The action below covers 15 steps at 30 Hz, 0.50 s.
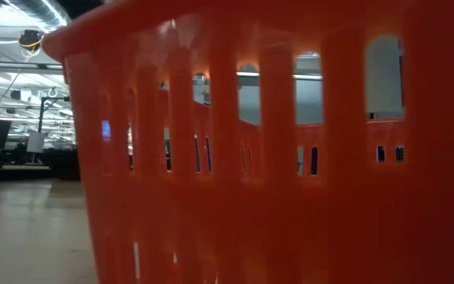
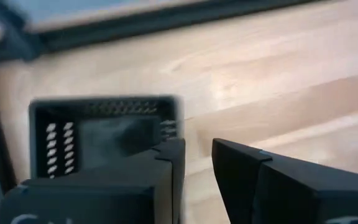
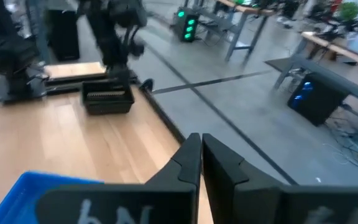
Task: Stack baskets by color
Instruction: Stack the bottom orange bin on the top orange bin
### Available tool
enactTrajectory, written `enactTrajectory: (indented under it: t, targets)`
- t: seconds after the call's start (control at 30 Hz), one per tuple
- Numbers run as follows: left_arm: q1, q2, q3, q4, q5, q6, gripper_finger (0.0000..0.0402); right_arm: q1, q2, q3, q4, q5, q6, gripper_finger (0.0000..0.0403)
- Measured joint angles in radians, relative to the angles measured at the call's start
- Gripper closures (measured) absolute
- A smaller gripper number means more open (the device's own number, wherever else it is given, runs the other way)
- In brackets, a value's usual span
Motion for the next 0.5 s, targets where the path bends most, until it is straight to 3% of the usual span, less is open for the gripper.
enactTrajectory:
  t: [0.2, 0.5]
  targets:
    - [-0.135, -0.186, 0.027, 0.007, 0.007, 0.032, 0.0328, 0.000, -0.010, 0.020, -0.131, -0.140, 0.043, 0.0387]
    - [-0.466, -0.363, 0.027, 0.010, -0.034, 0.051, 0.0328, 0.030, 0.006, 0.058, -0.326, -0.443, 0.070, 0.0401]
